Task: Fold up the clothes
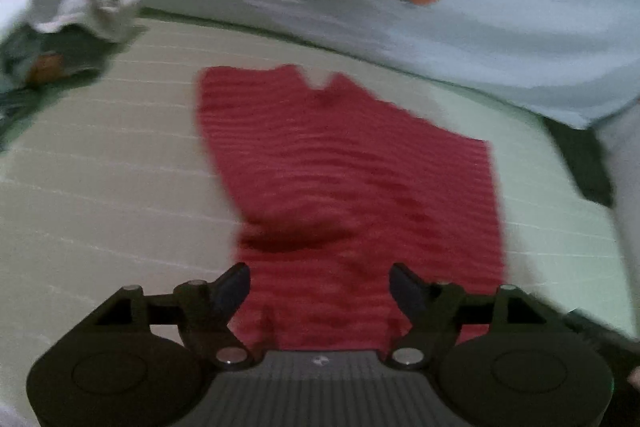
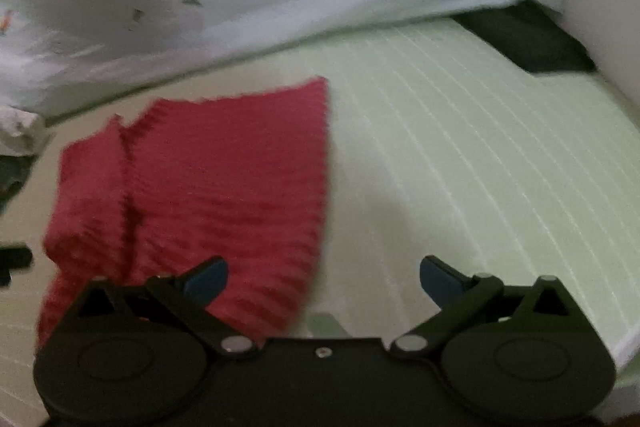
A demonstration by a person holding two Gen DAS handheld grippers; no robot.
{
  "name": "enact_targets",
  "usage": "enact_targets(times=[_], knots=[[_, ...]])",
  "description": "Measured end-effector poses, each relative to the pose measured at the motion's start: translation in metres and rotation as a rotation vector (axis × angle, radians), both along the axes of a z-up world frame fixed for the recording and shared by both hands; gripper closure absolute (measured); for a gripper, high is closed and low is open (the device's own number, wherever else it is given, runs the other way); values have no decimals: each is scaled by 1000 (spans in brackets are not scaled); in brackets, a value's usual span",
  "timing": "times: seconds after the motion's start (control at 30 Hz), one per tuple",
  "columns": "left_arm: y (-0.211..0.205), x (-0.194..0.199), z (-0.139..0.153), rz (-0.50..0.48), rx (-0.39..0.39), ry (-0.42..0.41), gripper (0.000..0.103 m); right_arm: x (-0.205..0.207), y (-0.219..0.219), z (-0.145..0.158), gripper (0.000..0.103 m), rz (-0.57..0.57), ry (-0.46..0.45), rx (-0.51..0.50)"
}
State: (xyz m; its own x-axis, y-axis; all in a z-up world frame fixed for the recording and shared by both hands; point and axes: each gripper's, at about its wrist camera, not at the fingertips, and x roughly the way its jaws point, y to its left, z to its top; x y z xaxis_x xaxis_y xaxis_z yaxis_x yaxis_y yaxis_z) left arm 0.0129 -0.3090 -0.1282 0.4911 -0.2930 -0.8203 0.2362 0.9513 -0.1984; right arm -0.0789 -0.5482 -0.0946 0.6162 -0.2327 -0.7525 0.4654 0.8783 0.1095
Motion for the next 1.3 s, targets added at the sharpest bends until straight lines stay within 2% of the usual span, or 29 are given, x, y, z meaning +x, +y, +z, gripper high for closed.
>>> enact_targets(times=[0.1,0.23,0.3,0.43,0.47,0.53,0.6,0.7,0.77,0.83,0.87,0.9,0.93,0.97,1.1,1.17,1.23,1.3], knots=[[21,5,-5,47,59,8,20,21,23,9,0,48,-26,7],[48,8,-9,58,85,32,20,44,63,15,2,113,-10,32],[59,10,-9,43,99,29,20,50,85,15,17,147,-5,28],[78,10,-8,7,110,8,19,52,110,5,39,157,-11,68],[81,11,-8,-4,111,3,19,53,116,3,48,159,-13,78],[89,11,-10,-27,112,-7,19,54,128,-2,54,163,-16,98],[95,11,-11,-44,124,-10,19,54,133,-8,64,159,-18,119],[103,11,-13,-63,143,-9,19,58,137,-16,67,137,-2,155],[108,12,-12,-62,137,-9,19,63,139,-21,67,97,49,127],[110,13,-12,-61,127,-7,19,61,136,-22,67,85,44,144],[111,13,-12,-64,122,-7,19,59,134,-23,71,80,41,154],[110,13,-12,-68,117,-8,19,58,133,-24,86,74,37,164],[109,12,-12,-74,112,-10,19,57,131,-24,96,69,33,173],[107,12,-12,-80,110,-11,19,55,130,-23,102,74,22,179],[99,11,-10,-94,91,-25,19,47,126,2,102,105,-89,172],[92,10,-8,-99,81,-31,19,39,122,24,102,111,-152,138],[83,8,-6,-108,76,-33,19,27,114,47,102,93,-211,112],[74,5,-7,-120,73,-33,19,13,101,58,102,52,-228,82]])
